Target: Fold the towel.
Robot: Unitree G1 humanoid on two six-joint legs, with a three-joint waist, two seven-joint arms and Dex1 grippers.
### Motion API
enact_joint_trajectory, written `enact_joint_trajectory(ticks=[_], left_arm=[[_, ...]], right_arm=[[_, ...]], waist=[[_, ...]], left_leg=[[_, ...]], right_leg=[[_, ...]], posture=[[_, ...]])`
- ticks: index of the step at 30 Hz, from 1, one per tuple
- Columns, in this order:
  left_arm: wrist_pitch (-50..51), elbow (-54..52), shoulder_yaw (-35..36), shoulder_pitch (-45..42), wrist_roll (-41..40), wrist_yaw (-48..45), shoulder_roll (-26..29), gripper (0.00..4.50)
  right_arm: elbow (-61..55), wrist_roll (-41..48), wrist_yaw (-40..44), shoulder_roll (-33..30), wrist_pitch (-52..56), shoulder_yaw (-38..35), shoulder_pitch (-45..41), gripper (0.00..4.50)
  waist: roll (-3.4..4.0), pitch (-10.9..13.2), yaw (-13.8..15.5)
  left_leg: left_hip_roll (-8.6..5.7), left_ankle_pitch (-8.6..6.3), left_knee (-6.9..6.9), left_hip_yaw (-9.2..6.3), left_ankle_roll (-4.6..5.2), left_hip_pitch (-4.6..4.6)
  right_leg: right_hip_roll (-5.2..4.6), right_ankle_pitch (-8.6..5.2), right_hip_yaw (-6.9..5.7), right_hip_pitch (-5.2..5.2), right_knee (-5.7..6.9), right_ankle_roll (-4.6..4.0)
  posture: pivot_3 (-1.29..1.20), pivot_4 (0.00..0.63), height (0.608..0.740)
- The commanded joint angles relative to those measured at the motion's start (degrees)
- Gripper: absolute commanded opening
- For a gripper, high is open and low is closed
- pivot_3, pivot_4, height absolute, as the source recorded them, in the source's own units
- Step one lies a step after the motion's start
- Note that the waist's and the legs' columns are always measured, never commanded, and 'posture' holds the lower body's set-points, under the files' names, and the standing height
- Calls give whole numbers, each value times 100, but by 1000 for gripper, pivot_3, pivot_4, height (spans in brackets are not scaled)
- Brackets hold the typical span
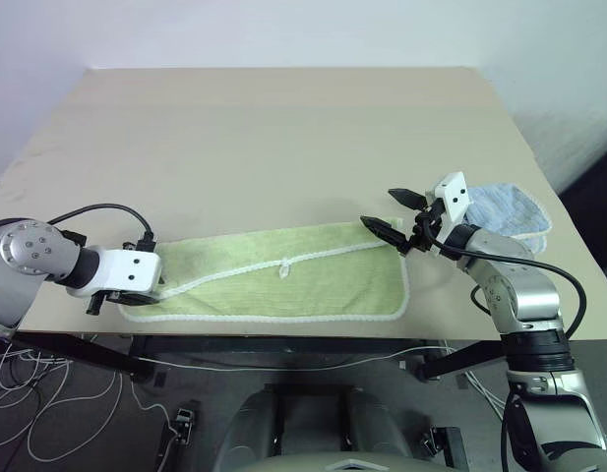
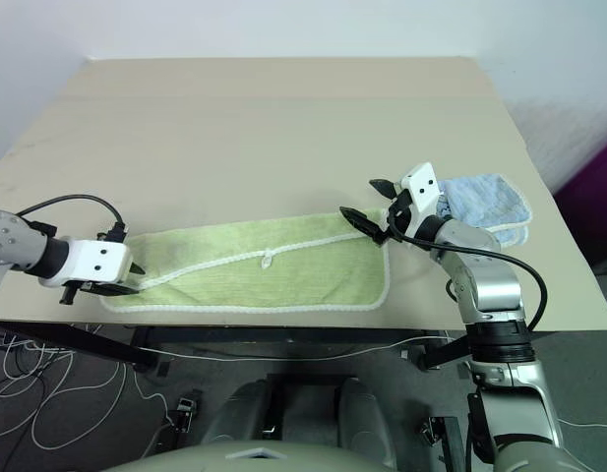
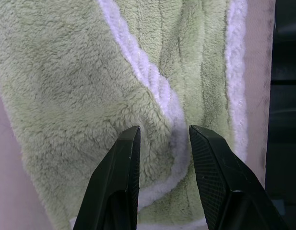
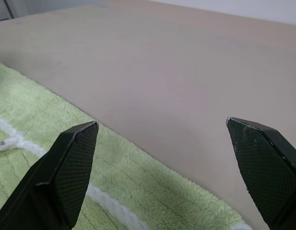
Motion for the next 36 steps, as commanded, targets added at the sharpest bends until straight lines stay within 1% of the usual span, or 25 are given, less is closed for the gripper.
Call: enact_joint_trajectory(ticks=[1, 3, 5, 14, 19, 21, 27, 34, 36], left_arm=[[-48, -49, -10, 100, 159, 40, 90, 1317], [-28, -67, 18, 177, 145, 46, 93, 782], [21, -142, 57, 265, 78, 24, 95, 54], [107, -140, 250, 322, -61, 140, 79, 19], [370, -227, 651, 1, -592, 262, -47, 19], [492, -242, 863, -279, -864, 304, -75, 19], [518, -45, 1027, -697, -894, 515, -134, 19], [341, 255, 1027, -702, -727, 895, -248, 19], [303, 341, 1019, -687, -703, 996, -302, 19]], right_arm=[[-130, 17, -8, -11, -93, -72, -65, 4500], [-136, 19, -18, -11, -91, -79, -53, 4500], [-147, 19, -30, -7, -89, -80, -43, 4500], [-114, 12, -42, 10, -105, -67, -76, 4500], [-113, 14, -31, -9, -107, -76, -77, 4500], [-101, 10, -25, -17, -111, -77, -87, 4500], [-28, -44, 44, -53, -199, -46, -174, 4500], [377, -537, 755, -666, -780, 248, -482, 4500], [632, -1019, 910, -962, -1384, 476, -575, 4500]], waist=[[0, 0, 0], [0, 0, -4], [0, 0, -3], [0, 0, -2], [0, 0, 14], [-1, 0, 21], [-1, 0, -14], [-1, 0, 1], [-1, 0, 8]], left_leg=[[0, 0, 0, 0, 0, 0], [0, 0, 0, 0, 0, 0], [0, 0, -1, 0, 0, 0], [0, 0, 0, 0, 0, 0], [0, 0, 1, 0, 0, 0], [0, 0, 3, 0, 0, 0], [0, 0, 3, 1, 0, 0], [-1, 0, 4, 3, 0, 0], [-1, 0, 6, 4, 0, 0]], right_leg=[[0, 0, 0, 0, 0, 0], [0, 0, 0, 0, 1, 0], [0, 0, 0, -2, 2, 0], [0, 0, 1, -2, 3, 0], [-1, 0, 1, -2, 3, 0], [-2, 0, -1, 0, 3, 0], [1, 0, 0, -3, 6, 1], [1, -1, 1, -4, 8, 1], [0, -1, 1, -3, 8, 1]], posture=[[0, 150, 740], [0, 150, 740], [0, 150, 740], [0, 150, 740], [0, 150, 740], [0, 150, 740], [0, 150, 740], [0, 150, 740], [0, 150, 740]])
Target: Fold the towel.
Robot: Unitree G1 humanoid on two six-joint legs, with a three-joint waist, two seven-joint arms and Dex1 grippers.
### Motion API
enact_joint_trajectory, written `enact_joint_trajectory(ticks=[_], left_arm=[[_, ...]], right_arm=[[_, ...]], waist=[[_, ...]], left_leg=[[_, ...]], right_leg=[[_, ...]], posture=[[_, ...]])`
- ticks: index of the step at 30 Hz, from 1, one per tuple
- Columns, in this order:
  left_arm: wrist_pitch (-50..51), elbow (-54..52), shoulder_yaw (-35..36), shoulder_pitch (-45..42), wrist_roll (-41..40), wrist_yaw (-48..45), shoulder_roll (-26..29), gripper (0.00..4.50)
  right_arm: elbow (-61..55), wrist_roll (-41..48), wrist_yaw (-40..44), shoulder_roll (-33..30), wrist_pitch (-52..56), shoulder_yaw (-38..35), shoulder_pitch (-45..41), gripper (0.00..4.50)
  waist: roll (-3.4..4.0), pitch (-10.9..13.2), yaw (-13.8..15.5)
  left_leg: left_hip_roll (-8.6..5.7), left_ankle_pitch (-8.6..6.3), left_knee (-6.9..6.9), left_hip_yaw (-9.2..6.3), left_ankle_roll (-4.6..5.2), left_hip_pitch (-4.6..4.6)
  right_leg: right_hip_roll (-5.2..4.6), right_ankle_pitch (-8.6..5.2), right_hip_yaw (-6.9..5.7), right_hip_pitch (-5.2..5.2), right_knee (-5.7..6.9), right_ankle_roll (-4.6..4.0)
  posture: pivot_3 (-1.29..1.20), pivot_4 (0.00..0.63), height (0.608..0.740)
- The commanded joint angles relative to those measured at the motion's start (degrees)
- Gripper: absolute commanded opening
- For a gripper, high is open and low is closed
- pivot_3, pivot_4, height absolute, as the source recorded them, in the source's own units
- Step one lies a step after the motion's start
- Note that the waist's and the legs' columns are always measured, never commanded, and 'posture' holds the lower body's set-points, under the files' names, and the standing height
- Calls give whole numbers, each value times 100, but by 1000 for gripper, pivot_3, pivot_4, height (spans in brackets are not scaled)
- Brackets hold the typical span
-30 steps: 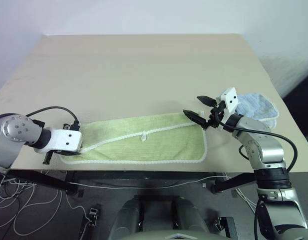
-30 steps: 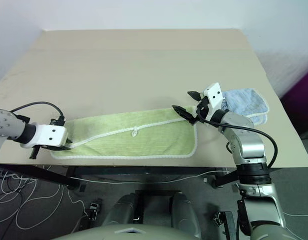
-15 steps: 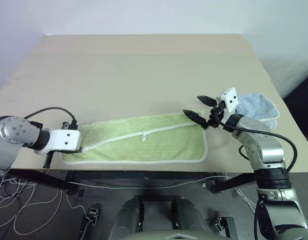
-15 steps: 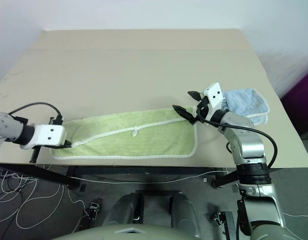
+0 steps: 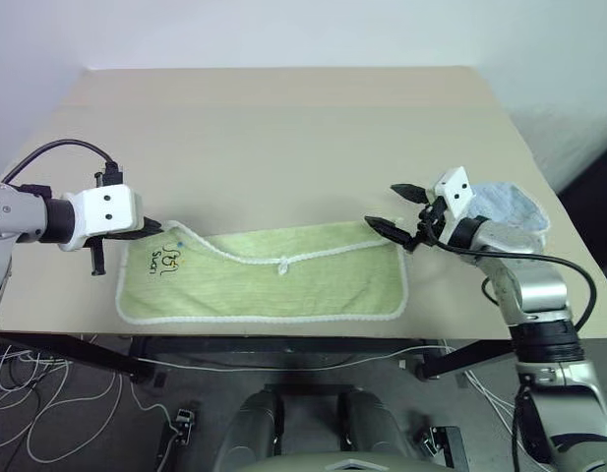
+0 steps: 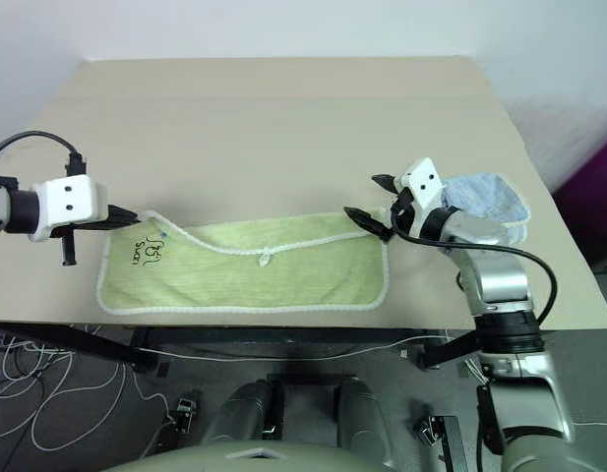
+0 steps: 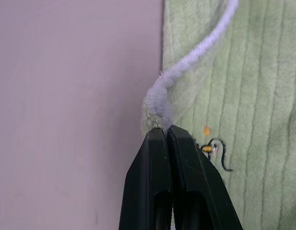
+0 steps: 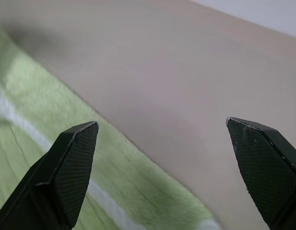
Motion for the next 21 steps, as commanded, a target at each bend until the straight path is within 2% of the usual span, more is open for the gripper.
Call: enact_joint_trajectory(ticks=[1, 7, 12, 21], left_arm=[[-131, 106, 163, -24, 32, 201, -48, 19], [-217, 332, 158, -6, 75, 333, -109, 19], [-250, 396, 131, -18, 71, 348, -140, 19], [-287, 468, 93, -50, 82, 310, -175, 19]], right_arm=[[312, -789, 234, -440, -1124, 308, -218, 4500], [1201, -1968, 42, -897, -3251, 776, -396, 4500], [1686, -2408, -141, -987, -4128, 916, -498, 4500], [2285, -3252, -807, -920, -5082, 1243, -720, 4500]], waist=[[0, 0, 2], [0, 0, -12], [0, 0, -15], [0, 0, -13]], left_leg=[[0, 0, 0, -1, 0, 0], [-1, 0, 0, 3, 0, 0], [1, 0, -1, 3, -1, 0], [0, 1, 0, 4, -1, 0]], right_leg=[[0, 0, 0, 0, 0, 0], [1, 0, 0, -3, 1, 0], [2, 0, 2, -4, 2, 0], [1, 0, 3, -3, 3, 0]], posture=[[0, 150, 740], [0, 150, 740], [0, 150, 740], [0, 150, 740]])
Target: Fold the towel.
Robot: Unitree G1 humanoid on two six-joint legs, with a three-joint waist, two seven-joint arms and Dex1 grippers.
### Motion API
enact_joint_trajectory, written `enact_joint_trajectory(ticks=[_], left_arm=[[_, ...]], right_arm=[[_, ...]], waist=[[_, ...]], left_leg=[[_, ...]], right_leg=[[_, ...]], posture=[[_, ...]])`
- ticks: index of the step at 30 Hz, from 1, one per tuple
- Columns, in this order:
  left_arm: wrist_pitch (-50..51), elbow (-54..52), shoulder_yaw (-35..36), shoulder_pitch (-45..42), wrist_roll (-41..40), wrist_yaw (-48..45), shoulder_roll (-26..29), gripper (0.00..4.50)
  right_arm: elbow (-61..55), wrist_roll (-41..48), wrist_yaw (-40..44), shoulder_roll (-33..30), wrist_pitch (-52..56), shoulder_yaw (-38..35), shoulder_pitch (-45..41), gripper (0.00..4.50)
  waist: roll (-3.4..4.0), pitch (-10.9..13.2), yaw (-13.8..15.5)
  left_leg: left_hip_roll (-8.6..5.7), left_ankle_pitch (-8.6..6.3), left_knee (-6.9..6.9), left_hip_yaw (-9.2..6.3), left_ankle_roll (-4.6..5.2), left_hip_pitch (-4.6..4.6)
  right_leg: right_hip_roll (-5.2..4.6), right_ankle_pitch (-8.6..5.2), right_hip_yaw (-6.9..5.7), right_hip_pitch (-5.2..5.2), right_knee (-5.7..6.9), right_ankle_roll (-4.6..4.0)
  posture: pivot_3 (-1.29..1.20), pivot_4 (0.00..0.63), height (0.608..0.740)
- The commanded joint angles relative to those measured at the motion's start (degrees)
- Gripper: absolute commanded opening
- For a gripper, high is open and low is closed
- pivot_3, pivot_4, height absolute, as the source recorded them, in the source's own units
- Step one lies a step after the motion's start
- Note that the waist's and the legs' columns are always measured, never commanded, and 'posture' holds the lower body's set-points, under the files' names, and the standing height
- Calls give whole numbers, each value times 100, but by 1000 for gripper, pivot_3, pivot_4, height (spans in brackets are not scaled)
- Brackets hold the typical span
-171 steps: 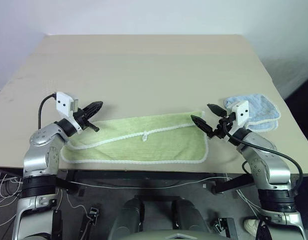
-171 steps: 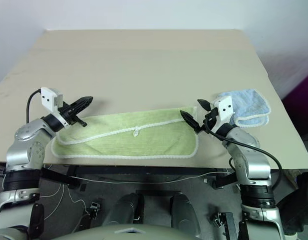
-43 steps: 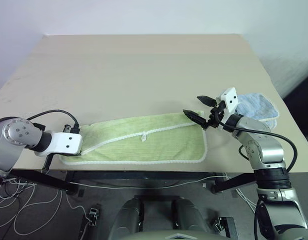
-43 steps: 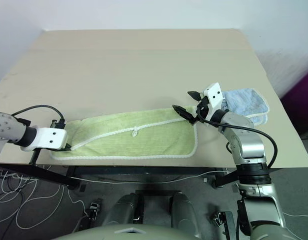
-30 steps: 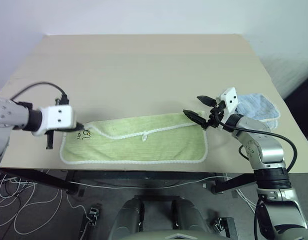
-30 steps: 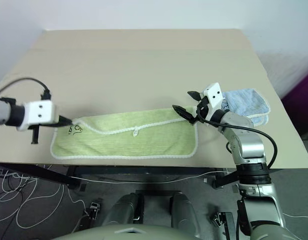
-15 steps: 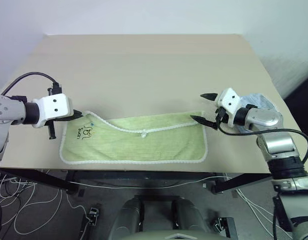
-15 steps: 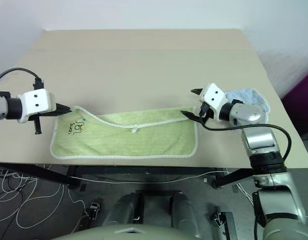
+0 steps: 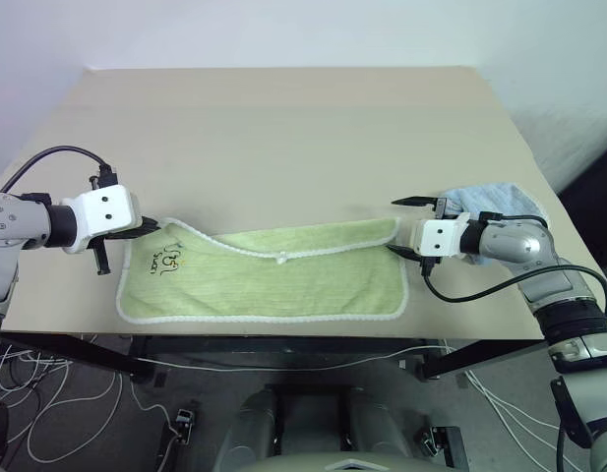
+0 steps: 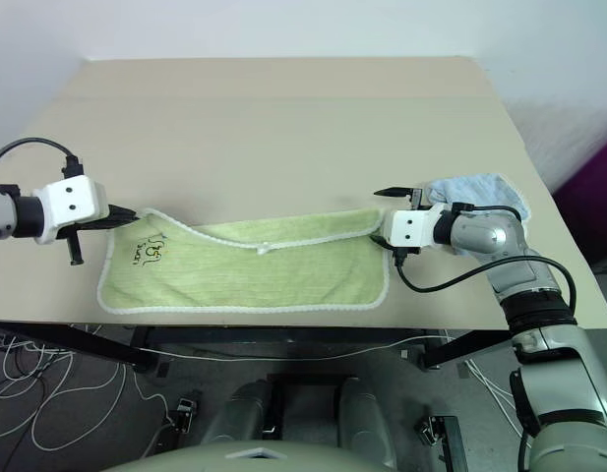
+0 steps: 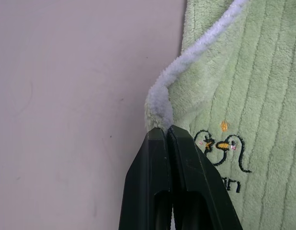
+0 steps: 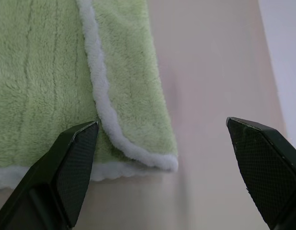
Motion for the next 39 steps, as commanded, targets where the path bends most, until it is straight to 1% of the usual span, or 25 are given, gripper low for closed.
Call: enact_joint_trajectory(ticks=[1, 2, 5, 10, 16, 19, 22, 25, 28, 33, 37, 39], left_arm=[[-85, 1, 91, -58, 8, 9, 38, 19], [-84, -1, 89, -52, 9, 7, 35, 19], [-74, -25, 94, -8, 5, 5, 32, 0], [-31, -78, 139, 102, -22, 55, 14, 0], [16, -123, 208, 257, -59, 169, -30, 0], [28, -161, 229, 314, -94, 210, -58, 0], [114, -183, 400, 312, -316, 329, -221, 0], [131, -98, 504, 196, -399, 508, -379, 0], [-81, 250, 525, -184, -259, 865, -553, 0], [-476, 1372, 335, -1323, 93, 1397, -794, 0], [-851, 2461, 203, -2556, 304, 1709, -1131, 0], [-1049, 2872, 144, -2938, 414, 1771, -1207, 0]], right_arm=[[135, -303, -369, -34, -379, 52, -204, 4500], [206, -410, -488, -30, -456, 87, -236, 4500], [331, -535, -649, -36, -602, 145, -292, 3889], [453, -627, -706, -71, -772, 212, -275, 2233], [472, -674, -834, -86, -861, 213, -273, 74], [460, -763, -965, -138, -904, 190, -264, 29], [478, -972, -1407, -182, -934, 96, -345, 29], [444, -623, -1345, -227, -697, -104, -477, 29], [589, -308, -1185, -343, -442, -297, -797, 29], [1204, -308, -1169, -457, -442, -300, -1598, 29], [2061, -526, -1277, -571, -554, -218, -2613, 29], [2382, -574, -1307, -589, -615, -189, -2956, 29]], waist=[[0, 0, 1], [0, 0, 0], [0, 0, -2], [0, 0, -3], [0, 0, -2], [0, 0, -3], [0, 0, 6], [0, 0, 1], [0, 1, 12], [-2, 0, 5], [-1, 2, 3], [-2, 2, -4]], left_leg=[[0, 0, 0, 0, 0, 0], [0, 0, 0, 0, 0, 0], [0, 0, 0, 0, 0, 0], [0, 0, 0, 0, 0, 0], [0, 0, 1, 0, 0, 0], [0, 0, 1, 0, 0, 0], [0, 0, 1, 0, 0, 0], [-1, 0, 1, 0, 0, 0], [-1, 1, 3, 0, -1, 0], [-4, 1, 6, -1, -1, 1], [-6, 2, 6, 1, -1, 0], [-9, 2, 7, 3, -2, -3]], right_leg=[[0, 0, 0, 0, 0, 0], [0, 0, 0, 0, 0, 0], [0, 0, 0, 0, 1, 0], [0, 0, 1, 0, 1, 0], [0, 0, 1, 0, 2, 0], [0, 0, 1, 0, 1, 0], [0, 0, 2, -1, 3, 0], [-1, 0, 2, 0, 2, 0], [-1, 0, 2, 0, 3, 0], [-1, 0, 0, 0, 4, 0], [-1, 0, 0, -1, 4, 0], [-1, 0, 0, -6, 5, 0]], posture=[[0, 150, 740], [0, 150, 740], [0, 150, 740], [0, 150, 740], [0, 150, 740], [0, 150, 740], [0, 150, 740], [0, 150, 740], [0, 150, 740], [0, 150, 740], [0, 150, 740], [0, 150, 740]])
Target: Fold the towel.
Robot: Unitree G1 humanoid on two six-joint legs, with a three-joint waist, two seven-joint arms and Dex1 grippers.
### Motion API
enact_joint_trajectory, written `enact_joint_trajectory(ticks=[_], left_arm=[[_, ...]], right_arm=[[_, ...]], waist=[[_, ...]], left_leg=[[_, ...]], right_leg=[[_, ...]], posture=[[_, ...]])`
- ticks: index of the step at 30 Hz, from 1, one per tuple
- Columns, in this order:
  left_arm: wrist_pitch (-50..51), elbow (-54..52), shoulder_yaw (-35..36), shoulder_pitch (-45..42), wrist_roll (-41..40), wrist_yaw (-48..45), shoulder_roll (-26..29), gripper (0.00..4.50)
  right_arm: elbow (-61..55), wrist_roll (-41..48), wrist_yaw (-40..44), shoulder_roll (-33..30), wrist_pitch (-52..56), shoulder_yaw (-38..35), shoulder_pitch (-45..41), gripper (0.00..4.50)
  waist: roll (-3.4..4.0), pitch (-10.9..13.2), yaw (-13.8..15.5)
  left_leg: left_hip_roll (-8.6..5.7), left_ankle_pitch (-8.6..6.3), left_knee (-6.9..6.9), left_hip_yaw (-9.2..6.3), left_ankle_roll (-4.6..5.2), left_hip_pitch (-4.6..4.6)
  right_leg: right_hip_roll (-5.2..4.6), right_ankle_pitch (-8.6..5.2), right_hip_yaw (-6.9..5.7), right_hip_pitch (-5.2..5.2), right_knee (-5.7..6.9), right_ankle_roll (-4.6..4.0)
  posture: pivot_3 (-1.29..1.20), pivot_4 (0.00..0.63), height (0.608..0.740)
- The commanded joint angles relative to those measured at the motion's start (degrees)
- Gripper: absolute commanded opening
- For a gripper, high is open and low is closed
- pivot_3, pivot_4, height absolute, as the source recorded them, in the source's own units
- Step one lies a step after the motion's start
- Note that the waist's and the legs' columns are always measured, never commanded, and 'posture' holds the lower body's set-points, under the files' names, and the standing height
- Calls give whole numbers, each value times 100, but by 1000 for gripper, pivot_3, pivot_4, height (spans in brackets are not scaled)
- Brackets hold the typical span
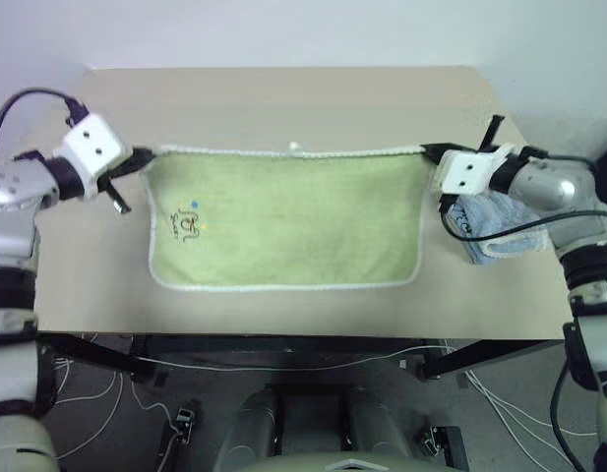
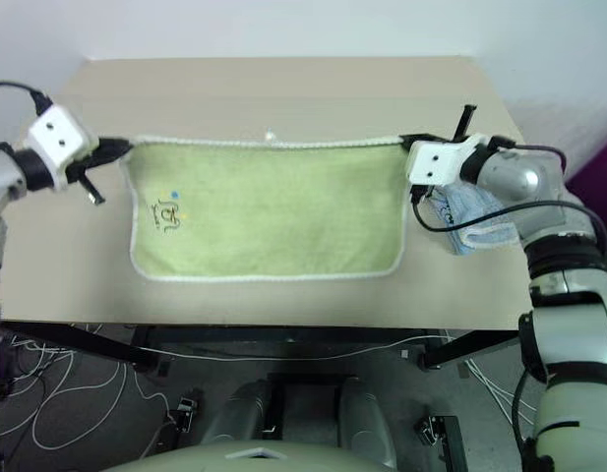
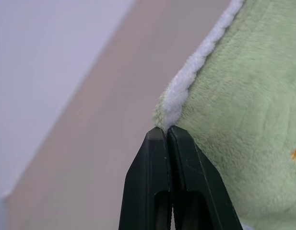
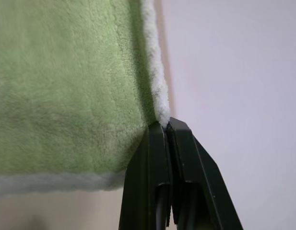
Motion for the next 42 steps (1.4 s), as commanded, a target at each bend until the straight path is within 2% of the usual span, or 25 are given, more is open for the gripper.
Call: enact_joint_trajectory(ticks=[1, 5, 10, 15, 19, 21, 26, 30, 33, 36, 42], left_arm=[[-397, 618, -18, -675, 220, 235, -2, 0], [-662, 1140, -55, -1302, 289, 209, -7, 0], [-777, 903, 160, -1104, -6, -299, 294, 0], [-331, -375, 526, 102, -787, -1373, 782, 0], [560, -1718, 876, 1669, -1534, -2166, 1198, 0], [816, -2207, 1036, 2334, -1715, -2345, 1353, 0], [1254, -2741, 1384, 3478, -1877, -2591, 1620, 0], [1488, -2954, 1658, 4097, -2018, -2757, 1724, 0], [1635, -3112, 1797, 4380, -2095, -2797, 1729, 0], [1649, -3161, 1714, 4423, -2060, -2740, 1633, 0], [1477, -2519, 979, 3419, -1565, -2336, 1240, 0]], right_arm=[[444, -7, -108, -212, -103, -124, -717, 29], [737, 220, 213, -390, -155, -254, -1270, 29], [204, 1190, 1288, -626, -3, -636, -967, 29], [-1631, 2498, 2451, -894, 1192, -1105, 457, 29], [-3606, 3481, 3185, -1212, 2555, -1365, 2338, 29], [-4251, 3812, 3355, -1341, 3167, -1507, 2922, 29], [-5446, 4530, 3843, -1686, 4451, -1811, 4021, 29], [-5978, 4801, 4245, -1997, 5024, -2054, 4738, 29], [-6107, 4864, 4356, -2028, 5201, -2140, 4867, 29], [-5992, 4724, 4265, -1848, 5160, -2014, 4603, 29], [-5430, 4294, 4256, -1484, 4964, -1477, 3833, 29]], waist=[[0, 0, -11], [-1, 0, -75], [-1, 1, -148], [1, 1, -226], [2, 0, -210], [5, 2, -193], [8, 4, -117], [7, 4, -71], [7, 4, -72], [7, 4, -75], [6, 3, -40]], left_leg=[[1, 0, -3, 0, 0, 0], [1, 0, -6, 1, -1, -3], [2, 0, -7, 0, 0, -5], [12, 0, -10, -1, 0, -5], [13, -1, -7, -6, 1, -5], [12, -1, -2, -5, 3, -5], [12, -2, 4, -4, 3, 4], [12, -5, 3, -5, 7, 7], [12, -5, 3, -4, 7, 8], [13, -6, 1, -4, 7, 8], [12, -5, 2, -4, 6, 10]], right_leg=[[1, 0, 0, 0, -1, 0], [1, 0, 0, -4, -1, 0], [0, -1, 1, -1, 0, 2], [3, -1, 3, -4, 8, 2], [0, -2, 3, 0, 10, 0], [-3, -2, 4, 2, 10, 0], [-8, -2, 7, 6, 9, -1], [-17, -3, 3, 18, -5, -1], [-19, -3, 3, 17, -5, -1], [-19, -3, 3, 16, -5, -1], [-18, -2, 0, 18, -6, -1]], posture=[[0, 150, 740], [0, 150, 740], [0, 150, 740], [0, 150, 740], [0, 150, 740], [0, 150, 740], [0, 150, 740], [0, 150, 740], [0, 150, 740], [0, 150, 740], [0, 150, 740]])
